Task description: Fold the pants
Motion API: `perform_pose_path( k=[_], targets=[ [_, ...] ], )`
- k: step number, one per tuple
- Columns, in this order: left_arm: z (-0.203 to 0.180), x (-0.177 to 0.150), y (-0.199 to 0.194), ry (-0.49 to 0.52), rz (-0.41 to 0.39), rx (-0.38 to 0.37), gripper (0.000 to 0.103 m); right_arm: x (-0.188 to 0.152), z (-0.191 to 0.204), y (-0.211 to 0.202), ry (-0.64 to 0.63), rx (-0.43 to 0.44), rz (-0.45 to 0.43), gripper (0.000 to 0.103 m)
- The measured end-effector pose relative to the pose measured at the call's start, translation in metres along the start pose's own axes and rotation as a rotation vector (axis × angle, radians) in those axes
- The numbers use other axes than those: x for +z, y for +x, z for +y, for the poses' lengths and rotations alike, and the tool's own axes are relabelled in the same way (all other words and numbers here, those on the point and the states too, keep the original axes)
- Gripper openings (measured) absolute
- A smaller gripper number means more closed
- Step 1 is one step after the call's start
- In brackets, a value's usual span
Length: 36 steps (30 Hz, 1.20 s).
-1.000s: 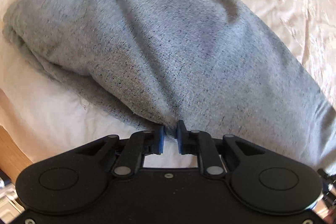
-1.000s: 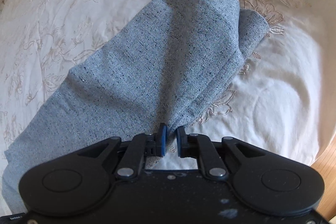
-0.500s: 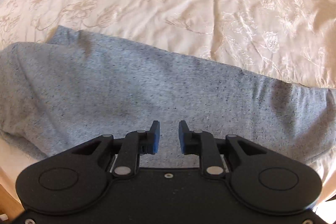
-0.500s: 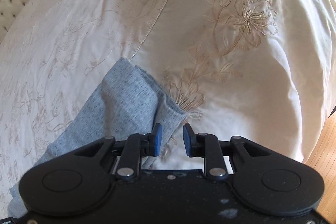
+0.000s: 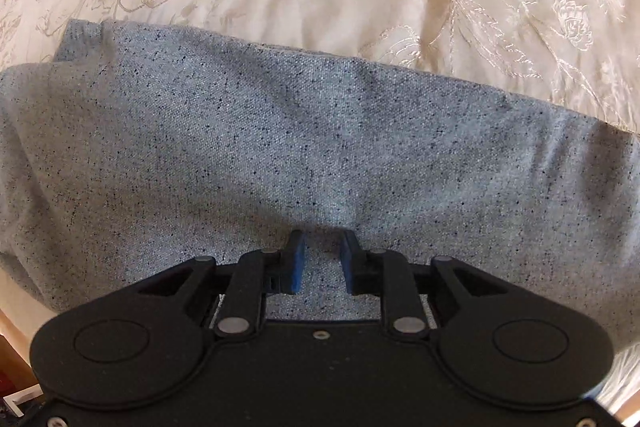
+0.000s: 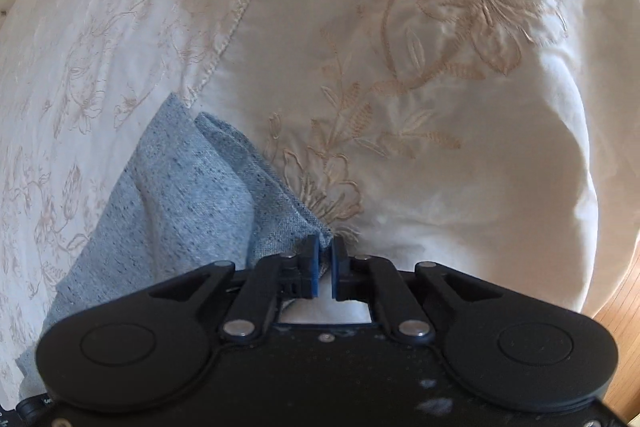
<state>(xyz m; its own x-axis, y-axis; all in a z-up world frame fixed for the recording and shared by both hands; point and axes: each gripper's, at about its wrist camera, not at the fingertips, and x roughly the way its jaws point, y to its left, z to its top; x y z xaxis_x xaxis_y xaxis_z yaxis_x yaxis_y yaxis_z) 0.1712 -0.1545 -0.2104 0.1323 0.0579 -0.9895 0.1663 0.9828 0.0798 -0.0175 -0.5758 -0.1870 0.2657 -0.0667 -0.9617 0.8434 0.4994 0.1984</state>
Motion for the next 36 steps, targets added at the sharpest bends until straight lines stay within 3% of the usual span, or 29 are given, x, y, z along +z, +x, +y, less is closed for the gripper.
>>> perform_pose_path(
  k=[3, 6, 7, 9, 13, 17, 20, 23, 25, 29, 30, 36],
  targets=[
    [-0.003, 0.003, -0.002, 0.009, 0.014, -0.002, 0.03, 0.0, -0.001, -0.008, -0.007, 0.038, -0.014, 0.009],
    [-0.004, 0.007, 0.003, 0.017, 0.023, -0.003, 0.03, 0.004, 0.009, -0.041, -0.102, 0.091, -0.173, 0.019],
    [-0.004, 0.007, 0.003, 0.019, 0.024, -0.002, 0.029, 0.007, 0.015, -0.049, -0.166, 0.115, -0.223, 0.029],
    [-0.006, 0.008, 0.002, 0.024, 0.026, 0.004, 0.029, 0.015, 0.026, -0.051, -0.281, 0.151, -0.247, 0.033],
    [-0.008, 0.008, 0.001, 0.028, 0.025, 0.007, 0.029, 0.031, 0.042, -0.026, -0.458, 0.22, -0.133, 0.033],
    [-0.006, 0.007, 0.001, 0.033, 0.02, -0.005, 0.029, 0.039, 0.047, 0.004, -0.446, 0.221, -0.01, 0.033],
    [-0.005, 0.007, 0.001, 0.033, 0.021, -0.014, 0.029, 0.035, 0.054, -0.011, -0.44, 0.265, 0.05, 0.032],
    [-0.005, 0.008, 0.002, 0.026, 0.026, -0.018, 0.029, 0.027, 0.067, -0.042, -0.46, 0.365, 0.092, 0.031],
    [-0.004, 0.01, 0.001, 0.025, 0.029, -0.018, 0.029, 0.022, 0.07, -0.048, -0.461, 0.339, 0.089, 0.03],
    [-0.003, 0.01, 0.0, 0.027, 0.03, -0.019, 0.029, 0.019, 0.063, -0.036, -0.504, 0.061, 0.018, 0.033],
    [-0.003, 0.01, 0.0, 0.028, 0.028, -0.019, 0.029, 0.02, 0.059, -0.035, -0.496, 0.049, 0.006, 0.033],
    [-0.004, 0.009, 0.0, 0.042, 0.023, -0.016, 0.029, 0.038, 0.057, -0.018, -0.456, 0.168, -0.017, 0.033]
  ],
)
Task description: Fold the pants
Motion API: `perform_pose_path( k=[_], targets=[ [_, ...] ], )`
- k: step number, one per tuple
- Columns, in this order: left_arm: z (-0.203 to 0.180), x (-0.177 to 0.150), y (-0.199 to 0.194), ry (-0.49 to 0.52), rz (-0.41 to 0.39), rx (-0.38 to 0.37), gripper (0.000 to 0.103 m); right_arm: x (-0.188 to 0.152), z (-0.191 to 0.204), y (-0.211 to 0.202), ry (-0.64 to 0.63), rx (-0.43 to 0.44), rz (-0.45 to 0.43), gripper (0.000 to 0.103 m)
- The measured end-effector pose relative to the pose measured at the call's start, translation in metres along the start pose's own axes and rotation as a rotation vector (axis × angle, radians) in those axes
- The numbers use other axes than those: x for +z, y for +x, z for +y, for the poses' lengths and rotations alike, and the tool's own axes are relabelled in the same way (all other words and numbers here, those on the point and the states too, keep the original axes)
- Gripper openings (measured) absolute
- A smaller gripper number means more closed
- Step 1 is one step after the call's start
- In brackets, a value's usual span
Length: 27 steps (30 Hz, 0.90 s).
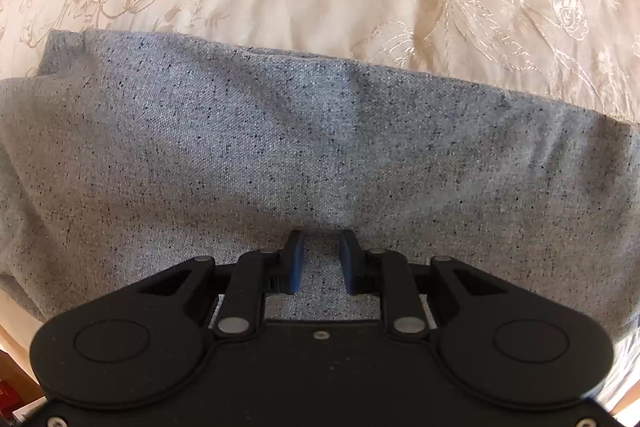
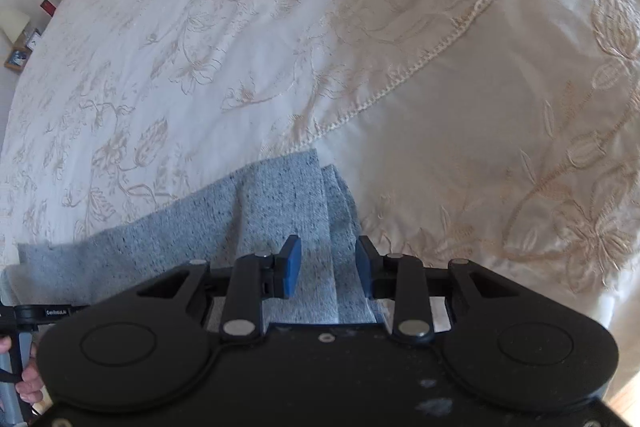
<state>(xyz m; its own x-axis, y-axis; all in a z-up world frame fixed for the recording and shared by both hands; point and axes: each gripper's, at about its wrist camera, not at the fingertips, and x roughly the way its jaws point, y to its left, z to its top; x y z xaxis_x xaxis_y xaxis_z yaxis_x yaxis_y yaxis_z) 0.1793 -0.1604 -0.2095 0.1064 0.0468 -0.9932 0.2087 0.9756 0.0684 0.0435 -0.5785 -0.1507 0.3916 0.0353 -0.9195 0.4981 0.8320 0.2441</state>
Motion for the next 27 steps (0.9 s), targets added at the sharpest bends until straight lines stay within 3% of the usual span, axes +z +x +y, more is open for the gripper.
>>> perform_pose_path(
  k=[9, 10, 11, 12, 19, 23, 27],
  targets=[
    [-0.001, 0.0, 0.0, -0.001, -0.002, -0.001, 0.029, 0.017, -0.001, 0.049, -0.02, 0.145, 0.043, 0.033],
    [-0.001, 0.0, 0.0, 0.0, -0.002, -0.001, 0.029, 0.016, 0.003, 0.046, -0.036, 0.156, 0.035, 0.027],
    [-0.001, 0.0, 0.0, 0.0, -0.003, -0.001, 0.029, 0.014, 0.008, 0.042, -0.062, 0.171, 0.028, 0.008],
    [-0.001, 0.0, 0.0, 0.0, -0.002, -0.002, 0.029, 0.012, 0.015, 0.036, -0.09, 0.173, 0.029, 0.005],
    [-0.001, 0.0, 0.001, -0.001, 0.003, -0.003, 0.029, -0.009, 0.063, -0.033, -0.246, 0.174, -0.04, 0.003],
    [0.0, 0.001, 0.002, -0.013, 0.004, -0.001, 0.029, -0.014, 0.049, -0.047, -0.204, 0.097, -0.025, 0.003],
    [-0.003, 0.0, 0.001, 0.005, 0.0, 0.011, 0.029, -0.008, 0.007, -0.011, -0.134, -0.06, -0.015, 0.003]
  ],
)
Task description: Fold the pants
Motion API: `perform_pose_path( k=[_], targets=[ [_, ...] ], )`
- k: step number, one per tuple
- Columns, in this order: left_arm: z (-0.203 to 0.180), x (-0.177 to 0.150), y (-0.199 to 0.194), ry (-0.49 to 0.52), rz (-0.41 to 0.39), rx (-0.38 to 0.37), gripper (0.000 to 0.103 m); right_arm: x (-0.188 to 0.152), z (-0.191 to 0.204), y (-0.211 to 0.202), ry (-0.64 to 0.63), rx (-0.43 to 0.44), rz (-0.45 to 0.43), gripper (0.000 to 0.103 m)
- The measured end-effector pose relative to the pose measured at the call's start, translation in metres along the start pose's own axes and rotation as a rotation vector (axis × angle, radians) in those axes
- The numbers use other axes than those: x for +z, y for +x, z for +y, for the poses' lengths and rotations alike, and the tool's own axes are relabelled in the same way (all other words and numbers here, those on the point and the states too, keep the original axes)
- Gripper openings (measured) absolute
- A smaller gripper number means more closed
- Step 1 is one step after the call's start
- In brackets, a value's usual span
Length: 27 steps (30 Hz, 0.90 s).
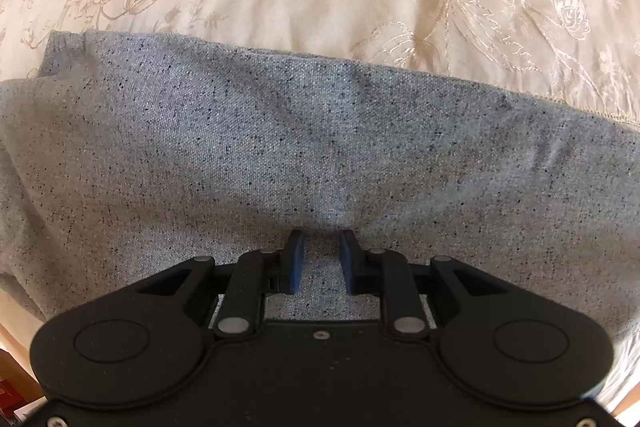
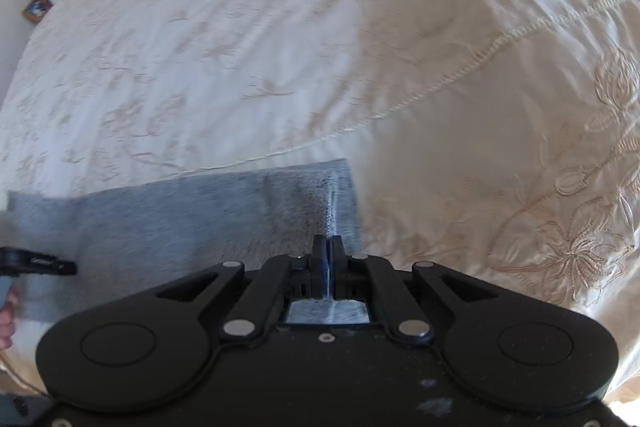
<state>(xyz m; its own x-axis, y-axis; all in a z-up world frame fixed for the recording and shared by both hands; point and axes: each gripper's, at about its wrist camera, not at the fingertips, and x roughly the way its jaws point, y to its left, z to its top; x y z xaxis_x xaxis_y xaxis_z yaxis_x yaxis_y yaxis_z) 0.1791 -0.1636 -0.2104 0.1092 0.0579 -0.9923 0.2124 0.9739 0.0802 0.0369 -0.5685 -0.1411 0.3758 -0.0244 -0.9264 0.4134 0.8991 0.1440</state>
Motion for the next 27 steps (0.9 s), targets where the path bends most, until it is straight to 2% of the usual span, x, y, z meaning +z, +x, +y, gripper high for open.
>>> perform_pose_path(
  k=[3, 6, 8, 10, 13, 14, 15, 17, 21, 24, 27],
  targets=[
    [-0.001, 0.0, 0.0, 0.001, 0.001, -0.002, 0.029, 0.004, -0.02, 0.018, 0.055, -0.01, -0.021, 0.003],
    [0.0, 0.0, 0.0, -0.005, 0.0, -0.009, 0.029, 0.01, -0.021, 0.019, 0.042, -0.07, -0.047, 0.006],
    [-0.001, -0.001, 0.0, 0.001, -0.003, -0.007, 0.029, 0.013, -0.014, 0.01, 0.04, -0.055, -0.078, 0.008],
    [-0.002, -0.001, 0.0, 0.005, -0.003, -0.006, 0.029, 0.014, 0.004, 0.002, -0.006, 0.02, -0.092, 0.009],
    [-0.002, 0.0, 0.0, 0.0, 0.001, -0.013, 0.029, 0.008, 0.037, 0.008, -0.118, 0.091, -0.036, 0.009],
    [-0.001, 0.0, 0.0, -0.003, 0.002, -0.017, 0.029, 0.005, 0.047, 0.013, -0.152, 0.097, -0.025, 0.012],
    [-0.001, 0.0, 0.0, -0.004, 0.002, -0.021, 0.029, 0.003, 0.054, 0.018, -0.179, 0.098, -0.017, 0.015],
    [0.001, 0.001, 0.0, -0.006, 0.002, -0.027, 0.029, 0.002, 0.063, 0.028, -0.232, 0.084, -0.002, 0.027],
    [0.003, 0.0, 0.0, -0.003, -0.004, -0.033, 0.029, 0.014, 0.061, 0.044, -0.316, 0.013, -0.004, 0.027],
    [0.002, 0.0, 0.001, 0.003, -0.007, -0.032, 0.029, 0.026, 0.053, 0.049, -0.393, 0.006, -0.018, 0.03],
    [0.002, 0.0, 0.0, 0.002, -0.007, -0.033, 0.029, 0.035, 0.046, 0.06, -0.497, -0.031, 0.018, 0.03]
  ],
)
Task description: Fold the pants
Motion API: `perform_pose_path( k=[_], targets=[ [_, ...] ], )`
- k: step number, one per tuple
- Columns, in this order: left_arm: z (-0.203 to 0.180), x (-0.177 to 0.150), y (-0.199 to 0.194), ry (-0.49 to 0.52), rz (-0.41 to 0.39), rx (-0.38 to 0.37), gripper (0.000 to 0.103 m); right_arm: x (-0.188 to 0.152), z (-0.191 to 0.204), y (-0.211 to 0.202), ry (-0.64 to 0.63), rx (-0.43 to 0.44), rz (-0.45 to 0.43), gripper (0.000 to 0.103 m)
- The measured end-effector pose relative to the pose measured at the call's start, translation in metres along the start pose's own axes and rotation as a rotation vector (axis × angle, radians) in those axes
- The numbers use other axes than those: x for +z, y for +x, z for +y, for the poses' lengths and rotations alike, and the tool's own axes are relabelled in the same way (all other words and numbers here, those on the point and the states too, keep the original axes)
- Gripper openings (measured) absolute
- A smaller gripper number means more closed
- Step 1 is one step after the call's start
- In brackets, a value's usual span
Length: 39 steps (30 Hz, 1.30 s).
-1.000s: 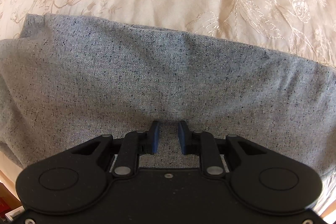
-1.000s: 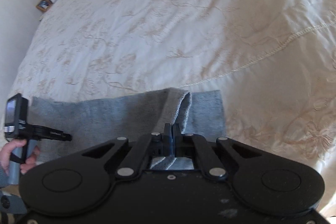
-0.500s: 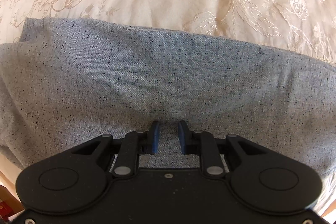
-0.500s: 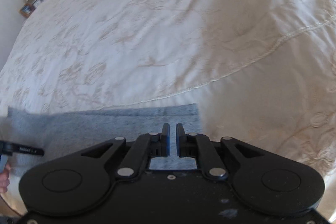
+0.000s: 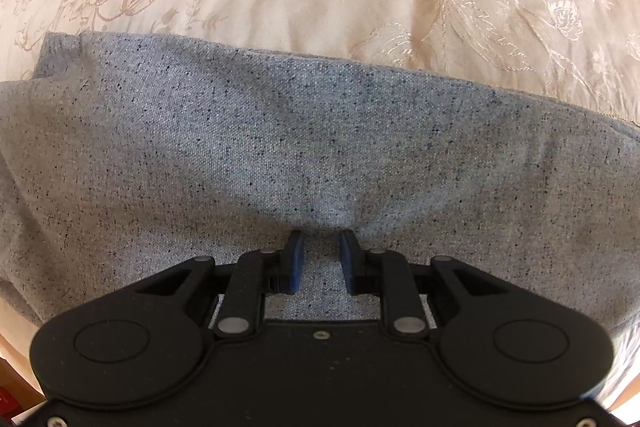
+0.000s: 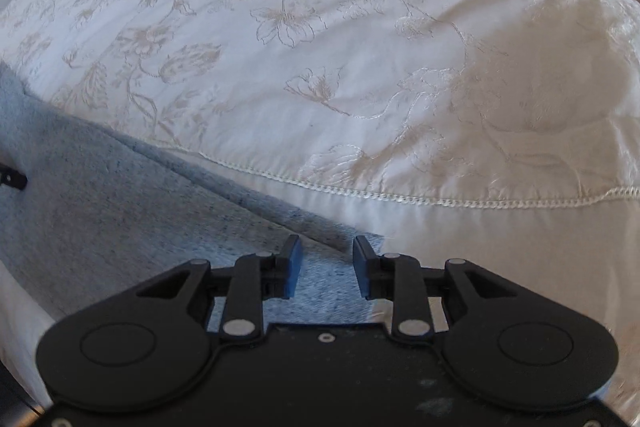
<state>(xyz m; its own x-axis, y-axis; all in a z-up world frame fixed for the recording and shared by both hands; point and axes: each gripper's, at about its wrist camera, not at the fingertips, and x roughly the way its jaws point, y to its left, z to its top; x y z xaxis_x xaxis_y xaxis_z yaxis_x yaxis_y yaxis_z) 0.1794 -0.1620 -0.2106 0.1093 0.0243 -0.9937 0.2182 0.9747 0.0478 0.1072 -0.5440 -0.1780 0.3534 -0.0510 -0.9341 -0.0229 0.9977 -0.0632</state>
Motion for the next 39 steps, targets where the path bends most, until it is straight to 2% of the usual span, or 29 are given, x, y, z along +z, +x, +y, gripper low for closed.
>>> perform_pose_path(
  k=[3, 8, 10, 12, 13, 15, 19, 21, 25, 27, 29, 32, 36, 37, 39],
  targets=[
    [0.001, 0.0, 0.0, -0.006, -0.002, -0.002, 0.029, 0.0, -0.013, 0.006, -0.003, -0.015, 0.038, 0.031],
    [0.001, -0.002, -0.001, -0.001, -0.008, 0.004, 0.029, -0.014, -0.045, 0.009, 0.217, 0.058, 0.08, 0.031],
    [-0.001, -0.001, -0.001, 0.0, -0.007, 0.006, 0.029, -0.023, -0.05, 0.008, 0.283, 0.096, 0.06, 0.031],
    [-0.001, -0.001, -0.001, -0.004, -0.005, 0.004, 0.029, -0.028, -0.051, 0.004, 0.323, 0.121, 0.02, 0.019],
    [-0.001, -0.001, -0.001, -0.006, -0.005, 0.003, 0.029, -0.029, -0.051, 0.003, 0.33, 0.13, 0.014, 0.004],
    [0.0, -0.001, -0.002, -0.01, -0.007, 0.0, 0.029, -0.028, -0.047, -0.002, 0.324, 0.156, 0.002, 0.004],
    [0.004, -0.002, -0.006, -0.023, -0.02, -0.013, 0.029, -0.017, -0.034, -0.018, 0.246, 0.088, -0.073, 0.004],
    [0.007, -0.003, -0.007, -0.029, -0.028, -0.022, 0.029, -0.011, -0.037, -0.02, 0.249, 0.061, -0.097, 0.004],
    [0.013, -0.006, -0.017, -0.037, -0.05, -0.042, 0.029, -0.011, -0.038, 0.009, 0.258, 0.025, -0.025, 0.003],
    [0.02, -0.009, -0.033, -0.031, -0.096, -0.055, 0.03, -0.013, -0.035, 0.02, 0.256, 0.003, 0.003, 0.004],
    [0.029, -0.011, -0.048, -0.027, -0.142, -0.05, 0.03, -0.011, -0.03, 0.019, 0.271, -0.028, -0.006, 0.013],
    [0.055, -0.011, -0.059, -0.055, -0.174, -0.034, 0.03, -0.009, -0.023, 0.008, 0.294, -0.079, -0.038, 0.016],
    [0.099, -0.002, -0.039, -0.142, -0.136, 0.015, 0.03, -0.006, -0.003, -0.015, 0.268, -0.123, -0.113, 0.016],
    [0.112, 0.0, -0.029, -0.177, -0.113, 0.035, 0.03, -0.004, 0.003, -0.02, 0.27, -0.116, -0.127, 0.016],
    [0.133, 0.005, -0.003, -0.244, -0.016, 0.062, 0.031, -0.001, 0.016, -0.033, 0.279, -0.089, -0.152, 0.016]
  ],
)
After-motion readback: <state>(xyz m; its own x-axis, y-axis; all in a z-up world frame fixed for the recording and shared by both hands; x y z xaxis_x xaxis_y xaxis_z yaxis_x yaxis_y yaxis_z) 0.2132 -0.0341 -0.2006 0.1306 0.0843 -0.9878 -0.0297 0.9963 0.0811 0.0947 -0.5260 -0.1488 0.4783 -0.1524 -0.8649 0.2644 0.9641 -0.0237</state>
